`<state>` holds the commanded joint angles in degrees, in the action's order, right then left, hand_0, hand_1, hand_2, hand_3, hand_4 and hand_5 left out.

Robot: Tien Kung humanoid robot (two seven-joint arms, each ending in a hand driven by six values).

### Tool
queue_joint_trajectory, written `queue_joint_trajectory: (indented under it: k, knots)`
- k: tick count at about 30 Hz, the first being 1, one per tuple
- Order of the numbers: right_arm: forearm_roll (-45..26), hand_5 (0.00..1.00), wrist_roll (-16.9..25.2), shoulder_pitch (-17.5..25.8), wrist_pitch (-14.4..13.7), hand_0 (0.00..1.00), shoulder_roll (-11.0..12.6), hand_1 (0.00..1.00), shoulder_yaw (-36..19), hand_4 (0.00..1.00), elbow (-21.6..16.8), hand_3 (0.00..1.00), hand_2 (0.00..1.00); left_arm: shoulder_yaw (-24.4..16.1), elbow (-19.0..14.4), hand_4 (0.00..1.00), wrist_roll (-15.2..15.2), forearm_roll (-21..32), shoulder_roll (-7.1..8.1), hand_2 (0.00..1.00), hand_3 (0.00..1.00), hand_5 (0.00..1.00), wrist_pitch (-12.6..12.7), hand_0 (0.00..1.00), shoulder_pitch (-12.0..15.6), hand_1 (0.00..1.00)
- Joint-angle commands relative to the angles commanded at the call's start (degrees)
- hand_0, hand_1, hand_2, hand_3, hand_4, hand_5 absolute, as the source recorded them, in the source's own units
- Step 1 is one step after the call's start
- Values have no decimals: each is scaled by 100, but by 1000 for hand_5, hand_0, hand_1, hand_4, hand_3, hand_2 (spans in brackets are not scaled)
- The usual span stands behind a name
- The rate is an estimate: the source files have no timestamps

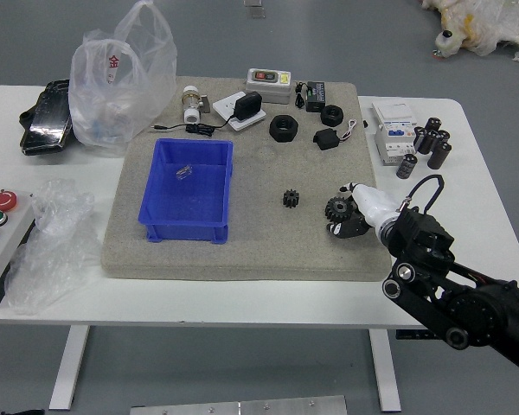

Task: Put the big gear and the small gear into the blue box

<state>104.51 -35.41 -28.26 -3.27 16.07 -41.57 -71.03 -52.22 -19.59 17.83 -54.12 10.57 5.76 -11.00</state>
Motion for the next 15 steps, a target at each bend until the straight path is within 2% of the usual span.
queue_joint_trajectory:
  k: [2, 3, 8, 9, 15]
  knots:
    - [17, 204, 35, 11, -93, 359, -4, 594, 11, 644, -15, 804, 575, 49, 14, 672, -41, 46, -5, 571, 697, 351, -3, 653, 8, 603]
    - [32, 2, 52, 13, -137, 327, -6, 511, 12, 476, -25, 557, 310, 70, 20, 671, -58, 66, -6, 572, 698, 349, -6, 653, 12, 603]
    - [85, 2, 168, -2, -380, 327, -15, 511, 9, 476, -58, 557, 310, 212, 55, 671, -168, 197, -14, 572, 698, 349, -15, 653, 21, 603]
    - [80, 2, 192, -8, -416, 313, -13, 497, 17, 435, -59, 485, 281, 240, 62, 673, -197, 221, -15, 572, 697, 350, -12, 652, 21, 605]
    - [-221, 2, 488, -27, -634, 314, -9, 497, 113, 432, -81, 481, 274, 413, 94, 673, -377, 373, -22, 571, 695, 352, 26, 653, 17, 606]
